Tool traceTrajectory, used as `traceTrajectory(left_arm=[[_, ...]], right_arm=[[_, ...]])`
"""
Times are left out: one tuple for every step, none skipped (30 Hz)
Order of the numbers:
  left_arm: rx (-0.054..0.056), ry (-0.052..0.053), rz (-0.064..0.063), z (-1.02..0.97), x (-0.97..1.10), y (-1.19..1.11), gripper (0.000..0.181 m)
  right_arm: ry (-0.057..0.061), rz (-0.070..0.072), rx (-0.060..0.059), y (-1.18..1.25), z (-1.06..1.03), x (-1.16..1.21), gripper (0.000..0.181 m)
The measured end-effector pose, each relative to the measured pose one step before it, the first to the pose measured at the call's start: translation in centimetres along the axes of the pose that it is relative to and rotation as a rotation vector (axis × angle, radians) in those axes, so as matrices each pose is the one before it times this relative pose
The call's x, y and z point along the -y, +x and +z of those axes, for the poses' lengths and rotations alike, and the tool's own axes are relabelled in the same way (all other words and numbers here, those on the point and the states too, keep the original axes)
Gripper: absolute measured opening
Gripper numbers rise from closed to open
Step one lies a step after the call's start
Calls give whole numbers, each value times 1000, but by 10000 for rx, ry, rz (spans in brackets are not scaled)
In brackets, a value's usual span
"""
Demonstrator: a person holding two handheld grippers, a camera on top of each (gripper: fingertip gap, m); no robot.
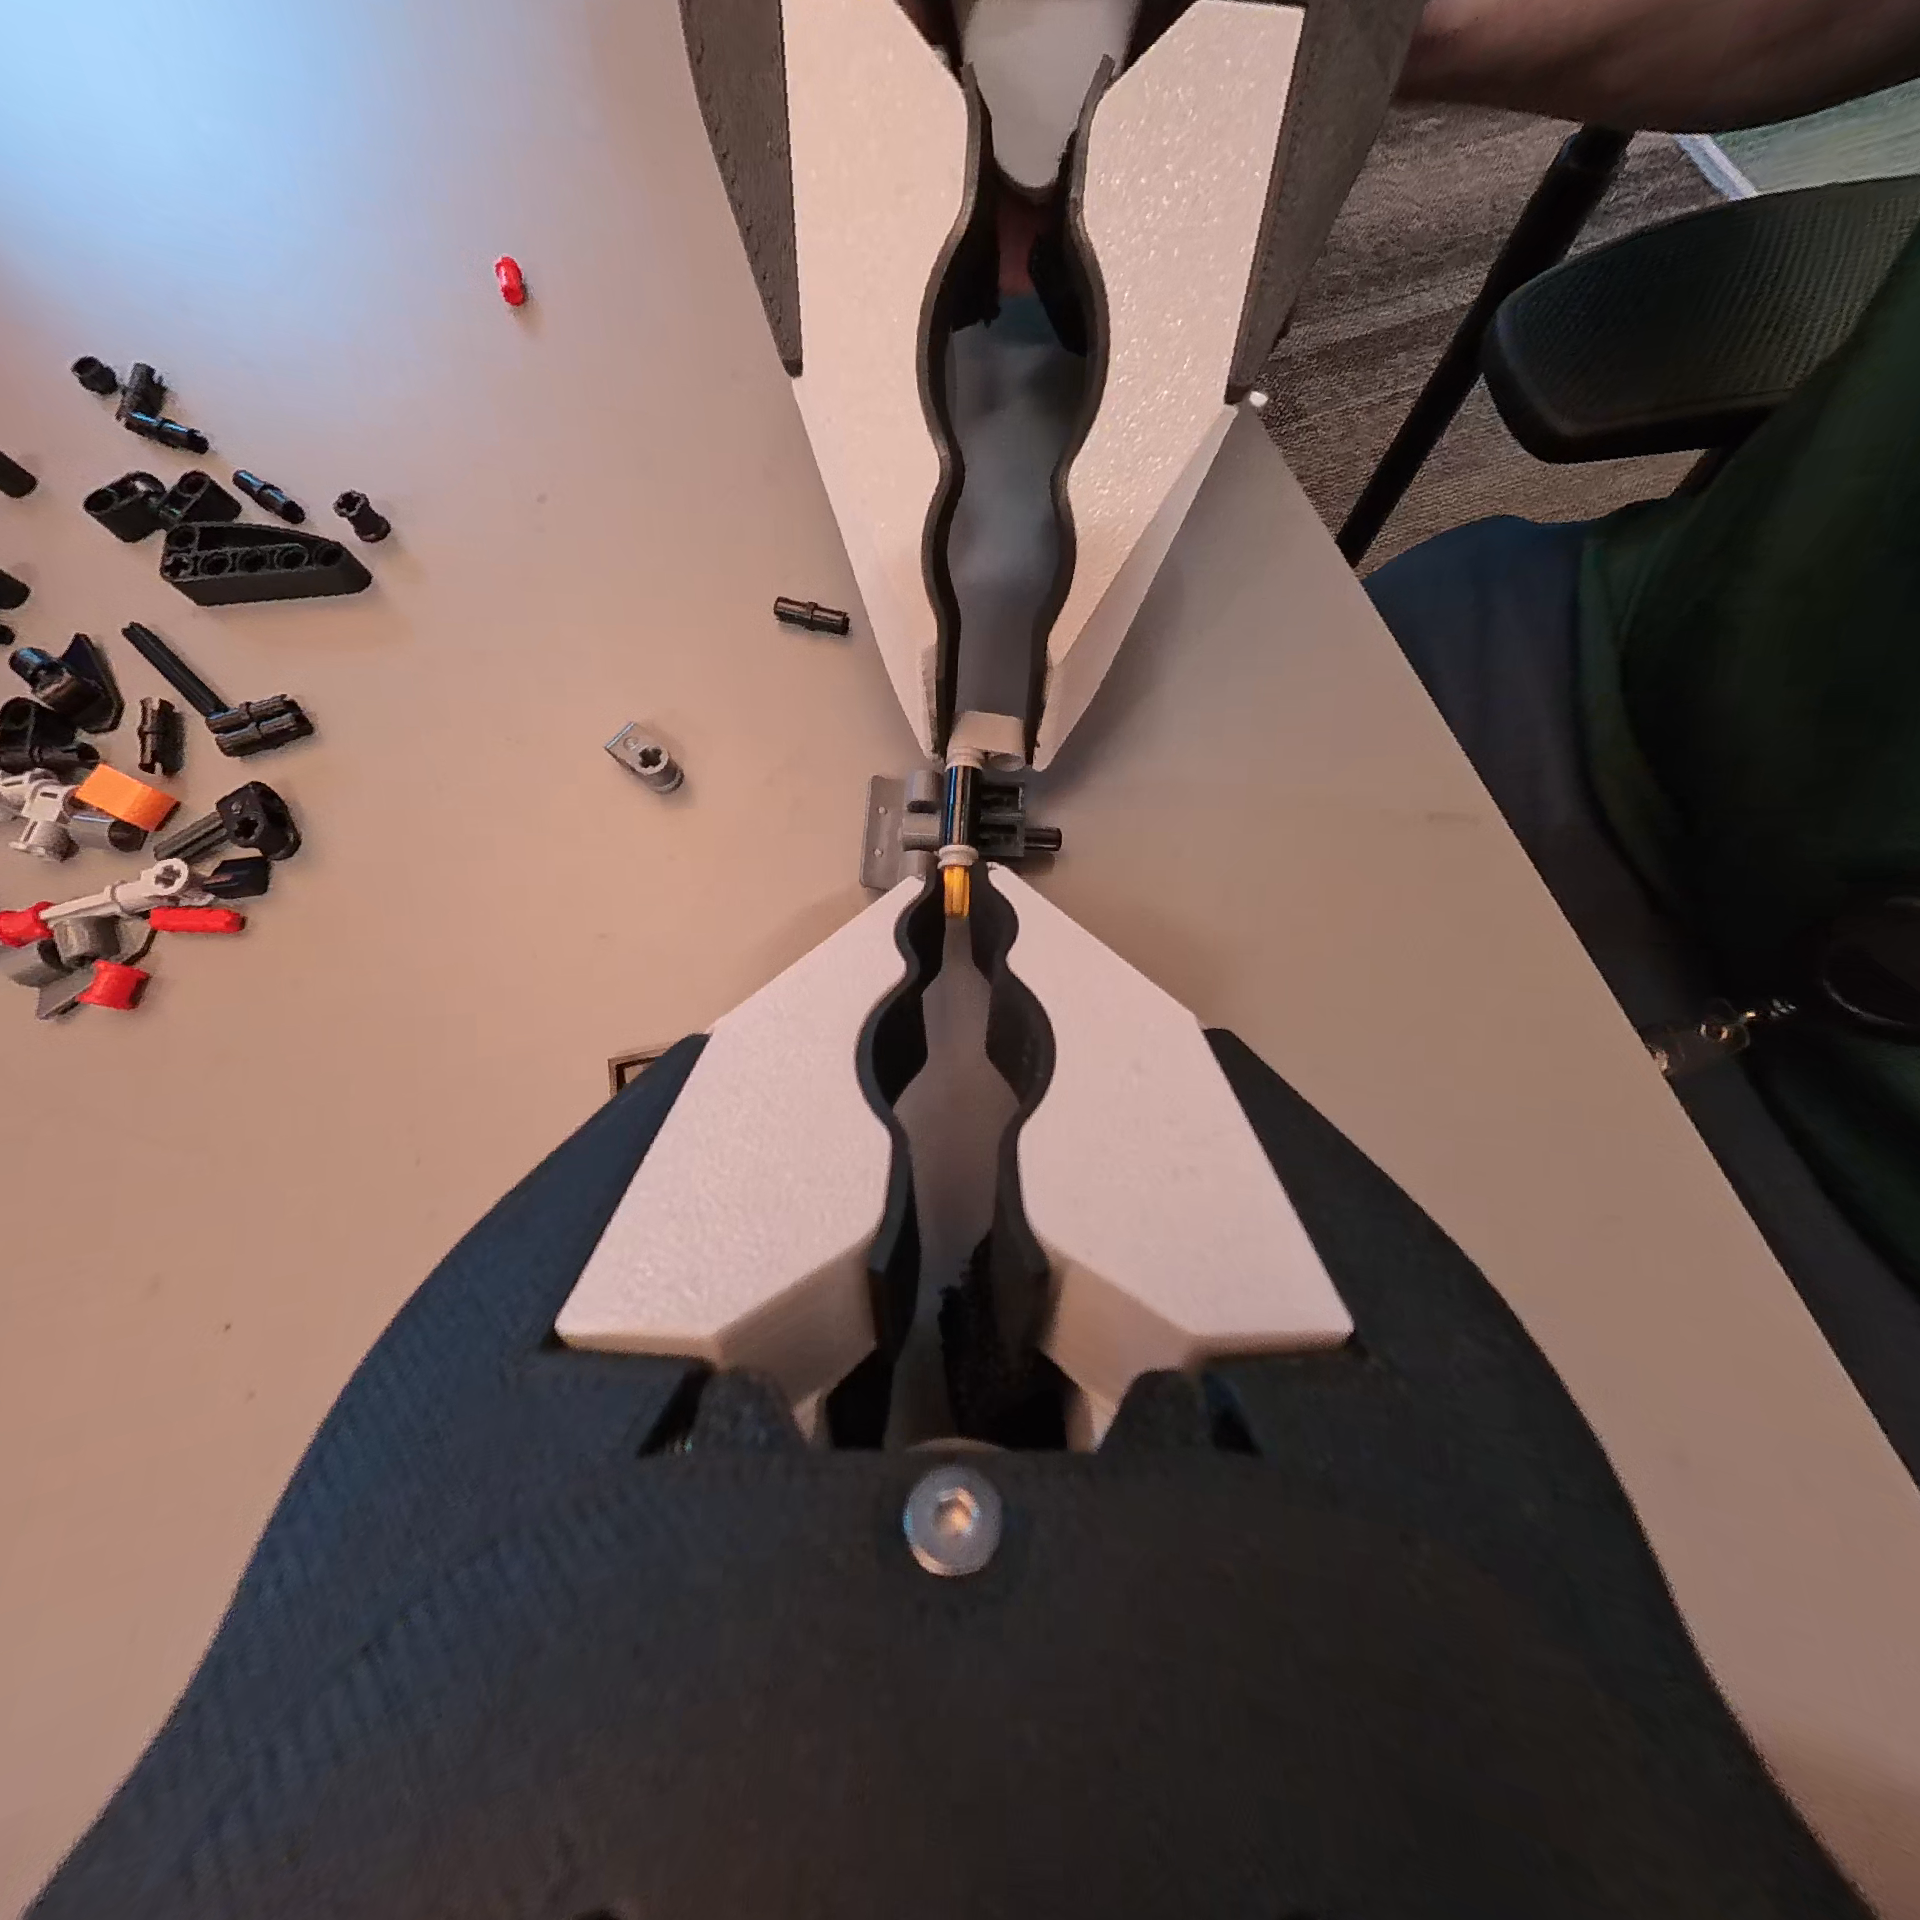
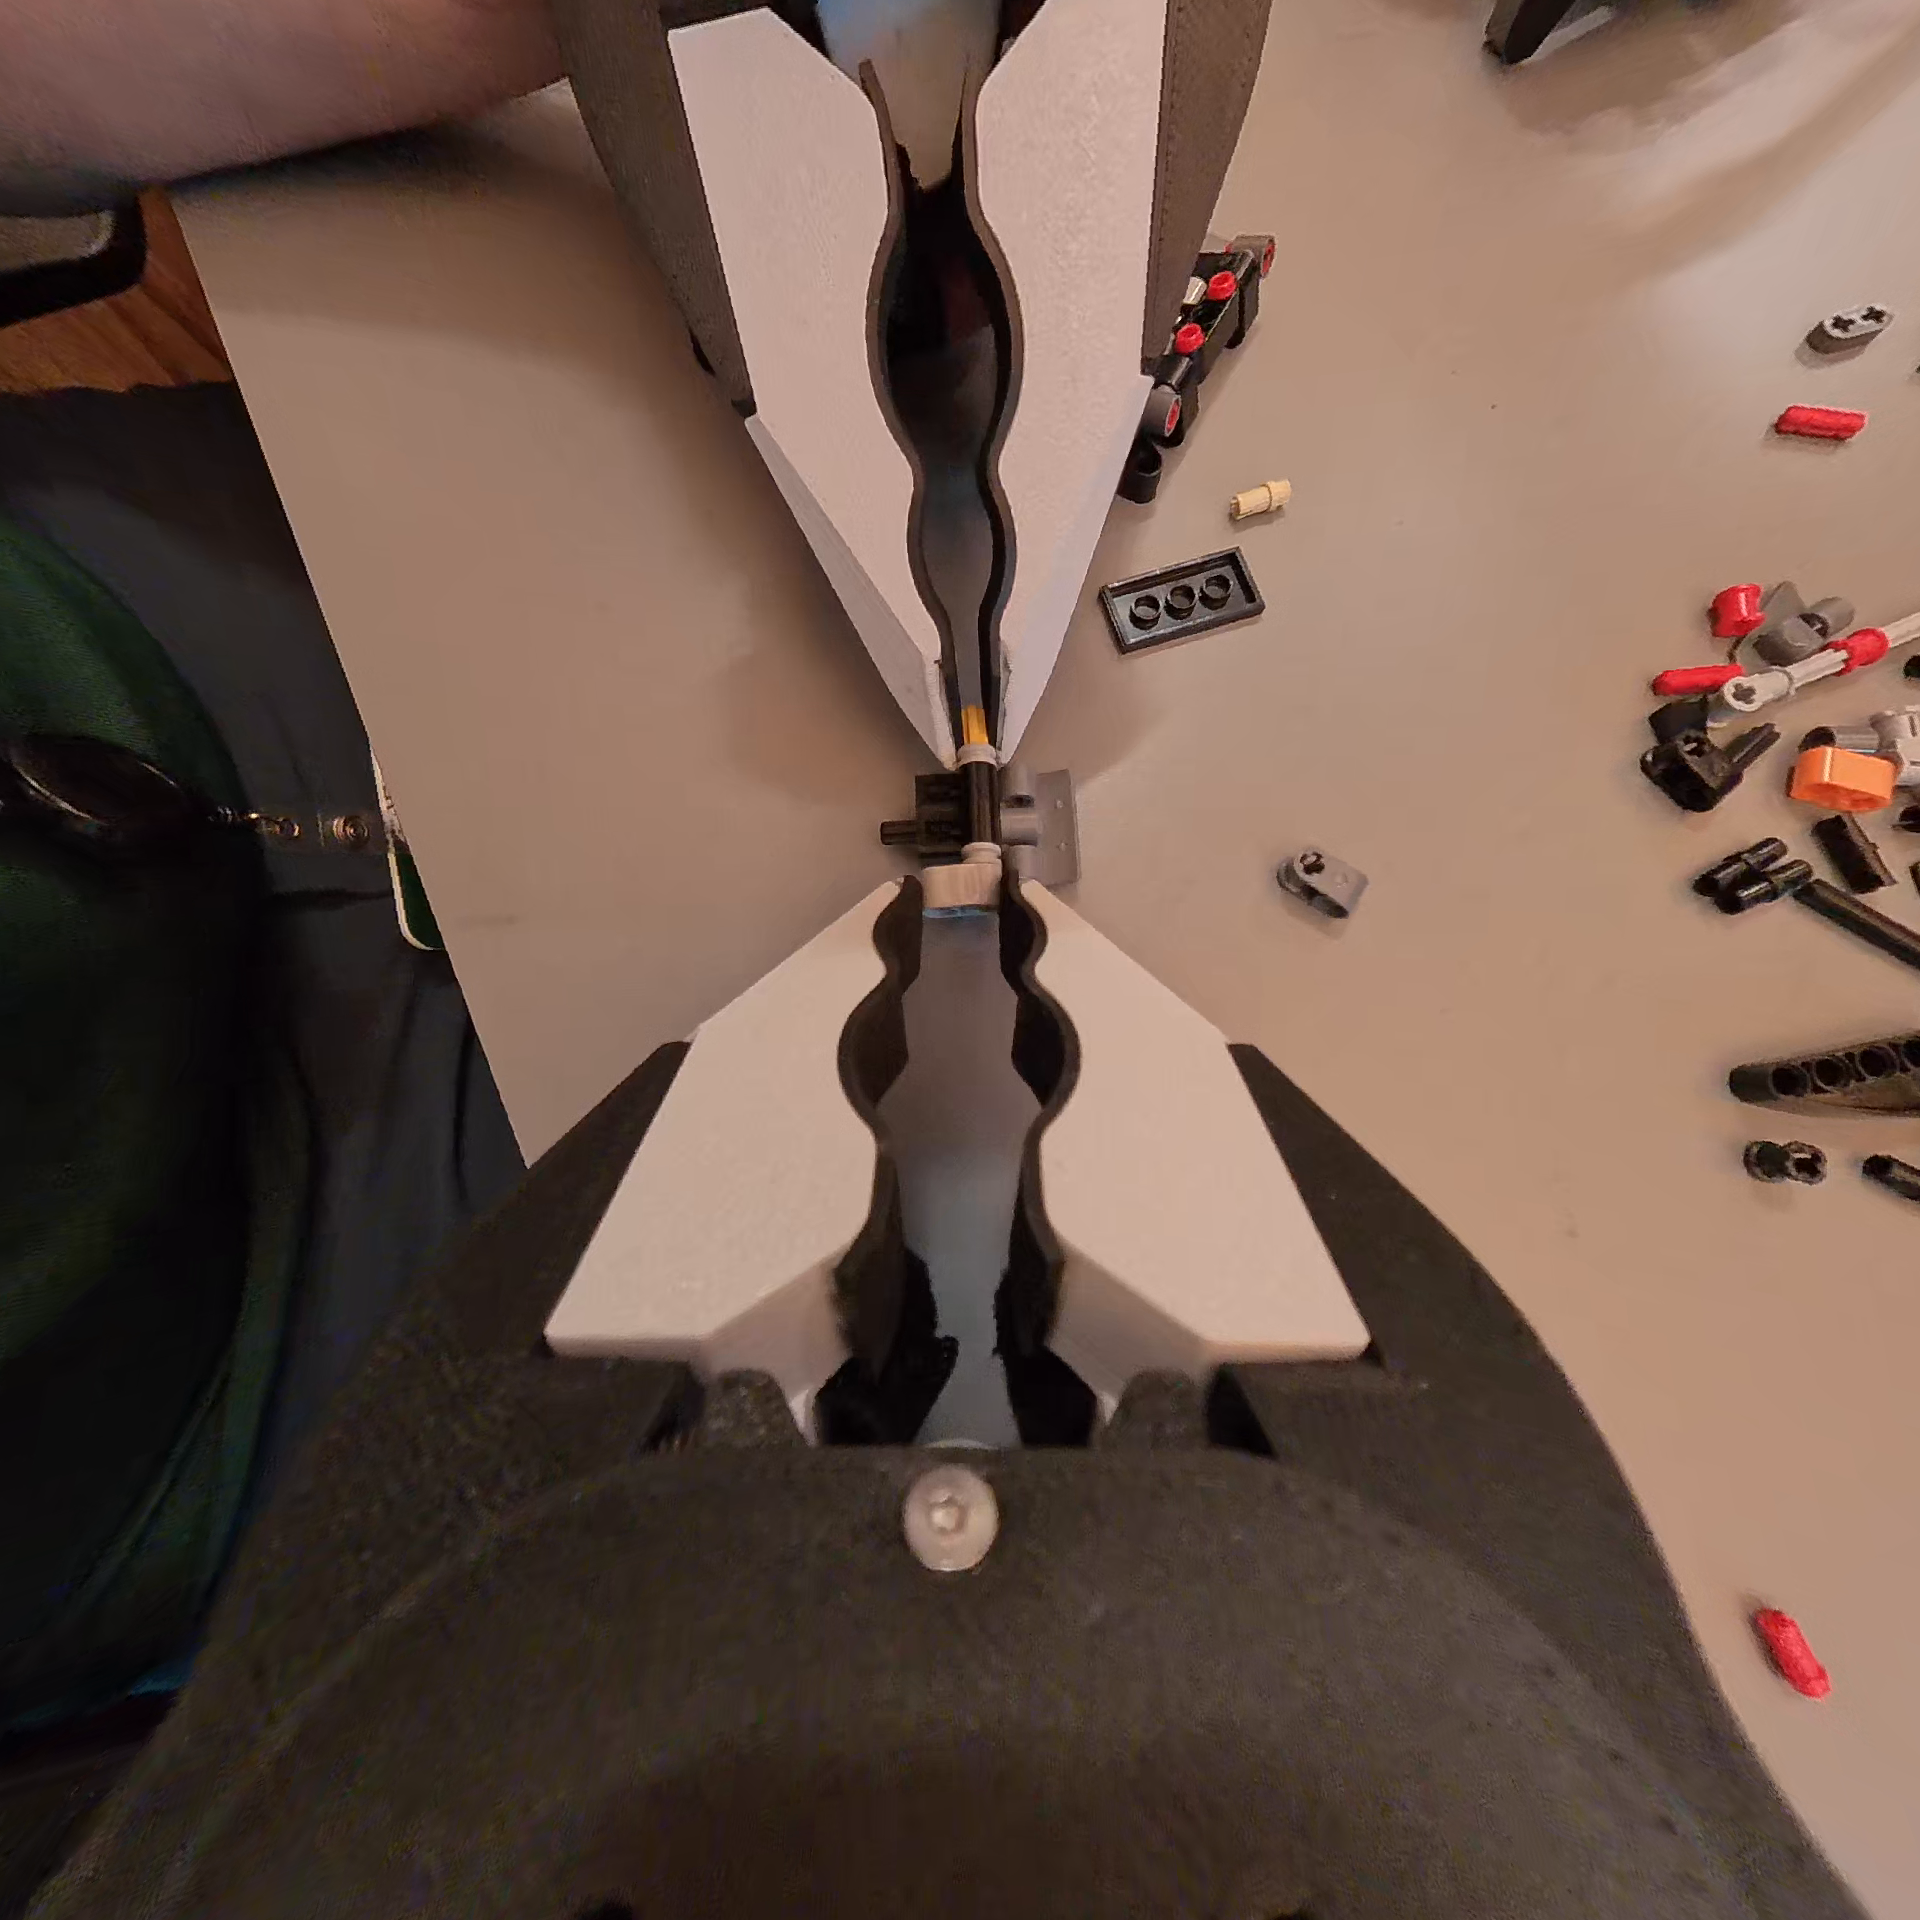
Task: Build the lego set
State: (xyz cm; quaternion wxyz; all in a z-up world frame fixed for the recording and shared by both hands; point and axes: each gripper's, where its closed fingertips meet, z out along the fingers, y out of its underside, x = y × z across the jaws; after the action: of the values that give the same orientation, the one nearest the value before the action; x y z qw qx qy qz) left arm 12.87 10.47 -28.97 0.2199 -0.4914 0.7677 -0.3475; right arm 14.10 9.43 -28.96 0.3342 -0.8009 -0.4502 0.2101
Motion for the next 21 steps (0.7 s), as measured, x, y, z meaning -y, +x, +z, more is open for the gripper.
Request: traceTrajectory(left_arm=[[38, 3, 40, -12, 6, -55, 3], [107, -5, 30, -5, 7, -153, 3], [65, -8, 3, -5, -11, -116, 3], [-1, 7, -53, -15, -9, -48, 3], [1, 31, -52, -28, -16, -62, 3], [-2, 47, -35, -21, 5, -57, 3], [-13, 13, -27, -9, 2, -17, 3], [18, 32, 5, -21, 47, -26, 3], [54, 48, 18, 3, 80, -71, 3], [27, -4, 11, 24, 18, -39, 3], [39, -12, 0, 29, -11, -57, 3], [18, -1, 9, 19, 16, -21, 3], [27, -13, -1, 14, -12, -35, 3], [51, -15, -7, 16, -24, -74, 4], [14, 3, 4, -8, 8, -31, 4], [22, 3, 16, -9, -5, -26, 4], [25, -13, 14, 7, -31, -35, 4], [26, -15, 20, -1, -25, -41, 4], [12, -12, 45, 9, -26, -8, 3], [57, -54, 69, 6, -100, -59, 3], [47, -82, 110, 33, -147, -29, 3]], right_arm=[[35, -12, -18, 29, -5, 7, 13], [53, 43, -24, 94, -6, 11, 13], [41, 104, -1, 131, -17, 11, 13], [13, 95, 44, 73, -2, 21, 13], [9, 37, 18, 52, 12, 12, 13], [12, 14, -15, 42, 19, 16, 13], [8, 28, 1, 15, 3, 12, 13], [4, 30, 5, 12, -3, -24, 13], [3, 9, -12, 38, -17, -38, 13], [26, 9, -15, 58, -20, -22, 13], [46, 44, 2, 61, -35, -3, 13], [36, 48, 6, 48, -36, -11, 13], [28, 26, -8, 34, -16, 11, 13], [27, 8, -38, 55, -11, 26, 13], [10, -3, -29, 43, 7, 14, 13], [3, 15, 4, 5, -10, 22, 14], [18, 46, 21, 35, -17, 48, 14], [2, 66, 35, 23, -4, 36, 14], [-21, 55, 21, 18, -12, 36, 14], [19, 20, -40, 47, -35, 132, 14], [88, 1, -53, -12, -77, 247, 14]])
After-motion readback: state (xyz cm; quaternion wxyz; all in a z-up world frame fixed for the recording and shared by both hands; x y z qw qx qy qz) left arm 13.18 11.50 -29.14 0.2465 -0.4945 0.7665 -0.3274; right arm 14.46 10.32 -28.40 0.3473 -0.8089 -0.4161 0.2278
